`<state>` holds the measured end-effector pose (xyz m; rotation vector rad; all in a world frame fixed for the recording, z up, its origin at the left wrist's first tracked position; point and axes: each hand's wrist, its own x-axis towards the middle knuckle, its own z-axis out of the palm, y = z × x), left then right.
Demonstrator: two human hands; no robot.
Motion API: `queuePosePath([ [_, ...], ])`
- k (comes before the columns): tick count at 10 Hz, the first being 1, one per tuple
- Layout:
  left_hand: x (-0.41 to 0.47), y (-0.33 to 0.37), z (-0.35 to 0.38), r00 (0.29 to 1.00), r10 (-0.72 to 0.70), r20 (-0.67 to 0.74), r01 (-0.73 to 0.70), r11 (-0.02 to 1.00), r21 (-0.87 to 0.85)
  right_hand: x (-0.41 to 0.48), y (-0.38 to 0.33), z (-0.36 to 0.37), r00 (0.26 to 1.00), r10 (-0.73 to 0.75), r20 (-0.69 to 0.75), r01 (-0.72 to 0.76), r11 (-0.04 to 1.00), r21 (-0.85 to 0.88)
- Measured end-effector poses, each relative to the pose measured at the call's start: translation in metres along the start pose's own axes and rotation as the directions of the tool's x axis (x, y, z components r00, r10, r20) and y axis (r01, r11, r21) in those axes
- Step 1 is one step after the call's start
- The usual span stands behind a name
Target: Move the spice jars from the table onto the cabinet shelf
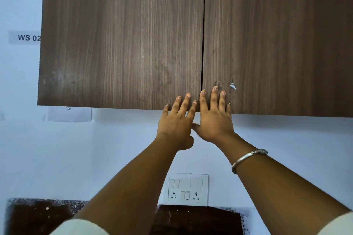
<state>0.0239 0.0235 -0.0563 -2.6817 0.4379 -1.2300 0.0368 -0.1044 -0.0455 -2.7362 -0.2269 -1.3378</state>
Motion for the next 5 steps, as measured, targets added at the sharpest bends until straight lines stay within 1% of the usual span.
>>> queuePosePath([
  [1, -0.005, -0.004, -0.006, 0.996, -0.083, 0.022, 0.085, 0.993, -0.087, -0.004, 0.005, -0.009, 0.997, -0.021, 0.077, 0.020, 1.000, 0.010],
  [3, -0.014, -0.021, -0.027, 0.996, -0.090, -0.008, 0.090, 0.995, -0.045, -0.015, 0.008, -0.030, 0.994, -0.038, 0.100, 0.036, 0.999, 0.025],
  [4, -0.022, -0.022, -0.039, 0.993, -0.118, -0.009, 0.117, 0.991, -0.065, -0.020, 0.004, -0.043, 0.991, -0.029, 0.128, 0.024, 0.999, 0.036],
  [5, -0.028, -0.023, -0.048, 0.994, -0.107, -0.023, 0.107, 0.994, -0.031, -0.024, 0.002, -0.056, 0.994, -0.012, 0.108, 0.009, 1.000, 0.030],
])
